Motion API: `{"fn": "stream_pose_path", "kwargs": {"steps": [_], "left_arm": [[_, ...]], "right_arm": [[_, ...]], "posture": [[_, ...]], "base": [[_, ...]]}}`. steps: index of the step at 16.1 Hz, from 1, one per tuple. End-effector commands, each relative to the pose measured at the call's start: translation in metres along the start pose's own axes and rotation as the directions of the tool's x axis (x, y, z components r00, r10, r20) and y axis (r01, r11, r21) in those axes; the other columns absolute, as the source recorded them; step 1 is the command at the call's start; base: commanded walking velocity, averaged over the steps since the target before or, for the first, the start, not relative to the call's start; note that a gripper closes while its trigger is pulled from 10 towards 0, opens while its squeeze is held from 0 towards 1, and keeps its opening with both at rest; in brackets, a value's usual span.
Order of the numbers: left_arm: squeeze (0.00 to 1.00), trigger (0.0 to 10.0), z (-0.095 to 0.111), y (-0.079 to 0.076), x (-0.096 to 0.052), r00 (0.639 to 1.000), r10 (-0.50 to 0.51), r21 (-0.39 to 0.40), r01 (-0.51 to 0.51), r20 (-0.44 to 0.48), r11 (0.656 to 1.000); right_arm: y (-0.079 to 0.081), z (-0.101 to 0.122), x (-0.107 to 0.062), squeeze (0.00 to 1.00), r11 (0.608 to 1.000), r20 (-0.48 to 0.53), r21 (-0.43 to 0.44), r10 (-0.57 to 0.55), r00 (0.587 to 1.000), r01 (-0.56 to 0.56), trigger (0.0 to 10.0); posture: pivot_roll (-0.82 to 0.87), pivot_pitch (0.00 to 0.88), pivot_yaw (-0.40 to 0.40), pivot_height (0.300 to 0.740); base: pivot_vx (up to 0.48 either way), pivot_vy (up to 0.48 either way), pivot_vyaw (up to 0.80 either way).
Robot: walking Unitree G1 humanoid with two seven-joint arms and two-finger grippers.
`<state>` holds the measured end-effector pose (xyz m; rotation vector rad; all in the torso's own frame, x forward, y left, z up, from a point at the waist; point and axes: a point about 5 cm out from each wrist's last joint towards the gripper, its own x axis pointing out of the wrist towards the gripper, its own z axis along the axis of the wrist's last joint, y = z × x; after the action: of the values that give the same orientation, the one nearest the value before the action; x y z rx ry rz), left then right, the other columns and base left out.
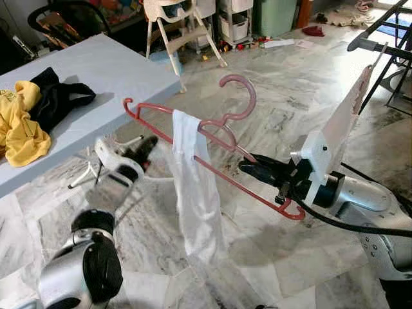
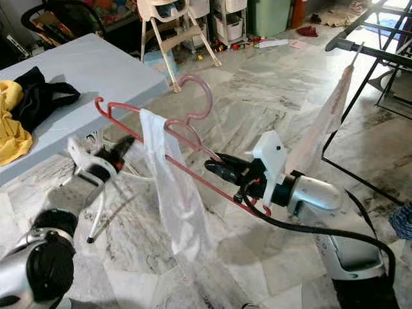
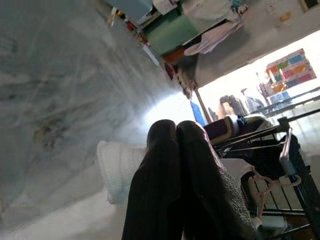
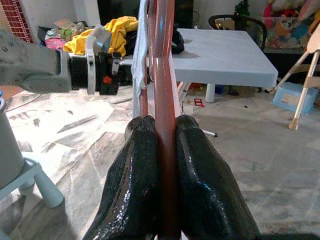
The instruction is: Hang hanger
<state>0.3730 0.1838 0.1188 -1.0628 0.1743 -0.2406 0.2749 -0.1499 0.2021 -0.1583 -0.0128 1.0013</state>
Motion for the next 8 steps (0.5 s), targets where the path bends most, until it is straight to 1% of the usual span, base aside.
{"fn": "stream_pose_path", "kwargs": {"steps": [1,8], "left_arm": [[0.00,0.0,0.0008,0.0073,-0.0048,1.000,0.023,-0.007,-0.023,0.002,1.000],[0.00,0.0,0.0008,0.0073,-0.0048,1.000,0.023,-0.007,-0.023,0.002,1.000]], "right_arm": [[0.0050,0.0055,0.0040,0.00,0.999,0.024,-0.028,0.031,0.999,-0.030,10.0],[0.0050,0.0055,0.0040,0.00,0.999,0.024,-0.028,0.031,0.999,-0.030,10.0]], "posture": [[-0.18,0.086,0.156,0.740],[-0.18,0.086,0.156,0.740]], "base": [[0.000,0.000,0.00],[0.000,0.000,0.00]]}}
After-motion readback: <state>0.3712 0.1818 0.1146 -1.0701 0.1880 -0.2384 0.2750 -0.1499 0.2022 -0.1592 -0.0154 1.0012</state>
